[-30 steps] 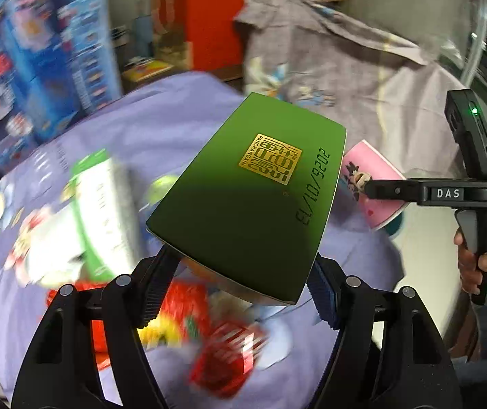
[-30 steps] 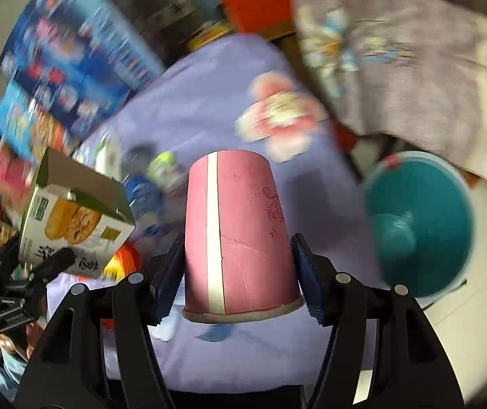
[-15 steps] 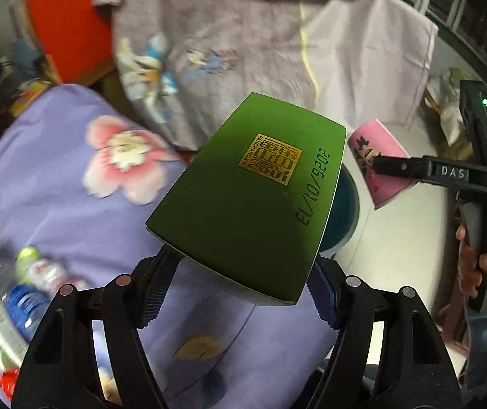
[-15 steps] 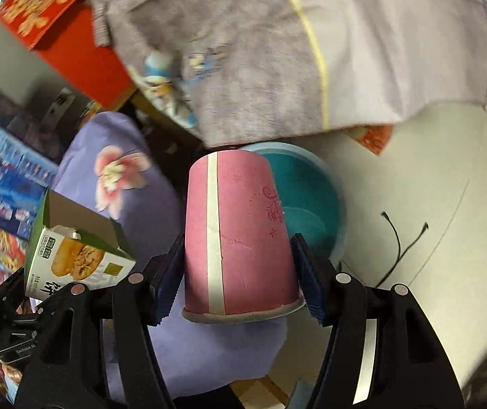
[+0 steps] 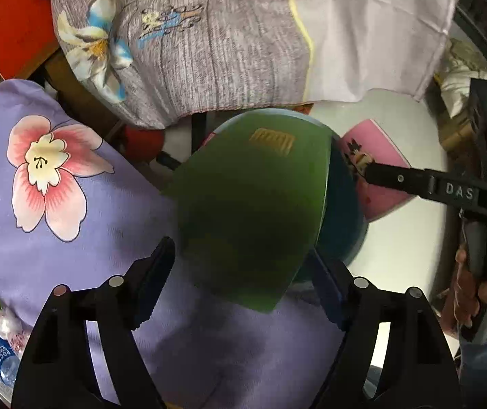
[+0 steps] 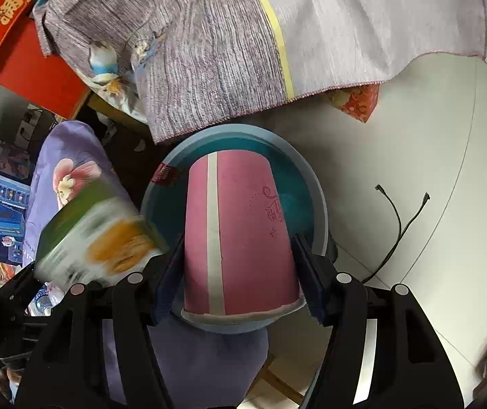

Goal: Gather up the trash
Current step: 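Carry box and pink cup to the teal bin and open both tools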

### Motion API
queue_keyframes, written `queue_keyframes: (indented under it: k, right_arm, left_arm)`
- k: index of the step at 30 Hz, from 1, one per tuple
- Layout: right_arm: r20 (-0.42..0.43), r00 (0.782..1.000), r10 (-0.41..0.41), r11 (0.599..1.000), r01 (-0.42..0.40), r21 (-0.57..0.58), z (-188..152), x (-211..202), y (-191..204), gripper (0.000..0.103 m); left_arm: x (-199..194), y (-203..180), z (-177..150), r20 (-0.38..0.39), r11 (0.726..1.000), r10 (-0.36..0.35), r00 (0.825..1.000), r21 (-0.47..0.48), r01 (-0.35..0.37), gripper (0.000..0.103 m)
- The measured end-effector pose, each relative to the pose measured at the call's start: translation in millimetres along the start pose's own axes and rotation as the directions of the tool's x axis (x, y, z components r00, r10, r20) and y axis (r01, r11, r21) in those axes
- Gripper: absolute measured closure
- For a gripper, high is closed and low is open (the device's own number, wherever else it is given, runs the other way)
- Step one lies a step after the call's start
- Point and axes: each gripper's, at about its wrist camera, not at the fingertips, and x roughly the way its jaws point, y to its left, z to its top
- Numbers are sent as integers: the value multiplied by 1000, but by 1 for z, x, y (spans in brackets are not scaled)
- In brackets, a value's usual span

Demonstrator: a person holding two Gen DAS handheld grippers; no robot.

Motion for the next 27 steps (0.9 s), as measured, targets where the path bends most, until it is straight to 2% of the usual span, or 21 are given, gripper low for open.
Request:
queue_keyframes:
  k: [1, 13, 15, 17, 20, 23, 27]
  right_arm:
    - [-3, 1000, -2, 1000, 2, 0, 1, 2, -1, 44]
    - [-34, 999, -32, 999, 33, 3, 2, 22, -6, 43]
    - [-41, 999, -35, 999, 35, 2, 2, 25, -6, 43]
    - [-45, 998, -39, 999, 39, -1, 1, 28, -5, 42]
    - [-50, 997, -58, 998, 57, -15, 0, 32, -1, 41]
    - [-60, 996, -60, 998, 60, -11, 0, 35, 1, 30]
    - [-63, 996, -66, 998, 66, -7, -2, 33, 3, 29]
  left_arm:
    - [1, 1, 1, -1, 1000, 0, 1000, -7, 0, 20]
    - [5, 17, -11, -2, 999, 8, 1000, -42, -9, 19]
    - [3, 20, -15, 2, 999, 9, 1000, -50, -8, 12]
    - [-2, 22, -18, 17, 998, 13, 1000, -56, -12, 10]
    - [-6, 25, -23, 23, 998, 11, 1000, -66, -9, 10]
    - [-7, 27, -25, 17, 997, 1, 1000, -73, 1, 9]
    - [-8, 29, -27, 18, 997, -8, 1000, -82, 9, 7]
